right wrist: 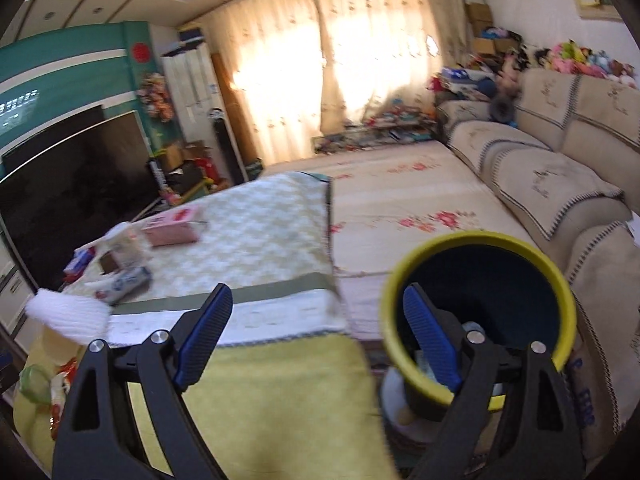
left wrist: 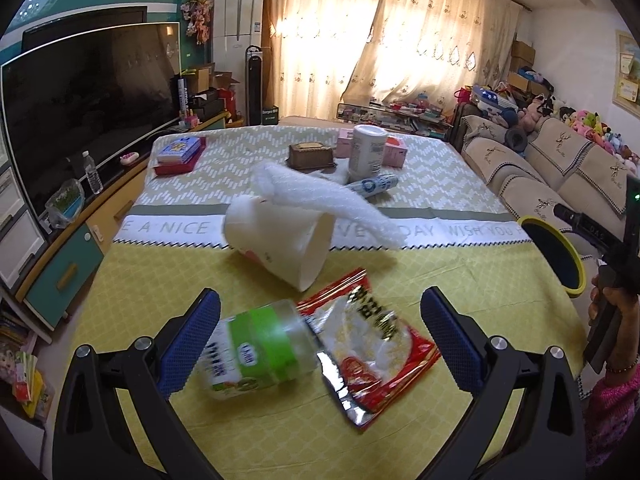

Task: Collect trash
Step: 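Carry the white cup with the right gripper into the bin and release, then grasp the clear green-lidded jar with the left gripper and lift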

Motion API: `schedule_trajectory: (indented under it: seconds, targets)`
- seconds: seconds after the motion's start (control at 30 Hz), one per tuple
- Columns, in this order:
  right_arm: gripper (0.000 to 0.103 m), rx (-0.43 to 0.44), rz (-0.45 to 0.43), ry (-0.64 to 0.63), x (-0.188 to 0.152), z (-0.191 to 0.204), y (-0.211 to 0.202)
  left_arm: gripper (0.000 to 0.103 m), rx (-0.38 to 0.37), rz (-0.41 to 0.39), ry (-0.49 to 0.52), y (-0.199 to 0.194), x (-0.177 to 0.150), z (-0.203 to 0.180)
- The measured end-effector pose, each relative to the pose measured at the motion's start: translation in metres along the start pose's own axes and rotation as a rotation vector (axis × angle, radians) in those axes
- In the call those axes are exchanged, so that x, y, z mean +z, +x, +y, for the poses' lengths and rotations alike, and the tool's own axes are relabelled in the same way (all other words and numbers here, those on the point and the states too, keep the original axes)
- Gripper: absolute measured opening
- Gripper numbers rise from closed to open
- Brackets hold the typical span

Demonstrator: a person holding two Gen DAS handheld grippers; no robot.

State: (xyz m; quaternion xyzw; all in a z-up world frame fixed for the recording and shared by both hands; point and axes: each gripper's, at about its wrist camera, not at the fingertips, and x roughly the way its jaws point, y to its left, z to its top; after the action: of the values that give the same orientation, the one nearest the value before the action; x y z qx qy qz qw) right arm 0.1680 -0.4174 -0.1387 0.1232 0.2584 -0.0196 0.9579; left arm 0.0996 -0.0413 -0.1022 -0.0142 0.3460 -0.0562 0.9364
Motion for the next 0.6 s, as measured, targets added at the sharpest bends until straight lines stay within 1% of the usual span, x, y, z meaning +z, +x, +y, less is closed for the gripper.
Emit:
schedule_trajectory:
  seconds: [0.1, 0.17, 0.3, 0.5, 0.6]
  targets:
    - [0.083, 0.032, -0.018, -0.045, -0.003, 0.027, 0.002, 0.098, 0.035, 0.016, -0.007, -0.002, -0.007, 0.015]
    - [0.083, 0.038, -0.025, -0.062, -0.003, 0.037, 0.003, 0.098, 0.05, 0.028, -0.021, -0.001, -0.011, 0.024]
    - [0.083, 0.037, -0.018, -0.058, -0.001, 0.041, 0.006, 0.098, 0.057, 0.056, -0.064, 0.006, -0.016, 0.037]
    - [0.083, 0.028, 0.007, -0.05, -0.002, 0.041, 0.011, 0.098, 0.075, 0.105, -0.097, 0.022, -0.022, 0.031]
    - [0.083, 0.03, 0.014, -0.054, -0.001, 0.043, 0.013, 0.098, 0.111, 0.117, -0.123, 0.03, -0.024, 0.03]
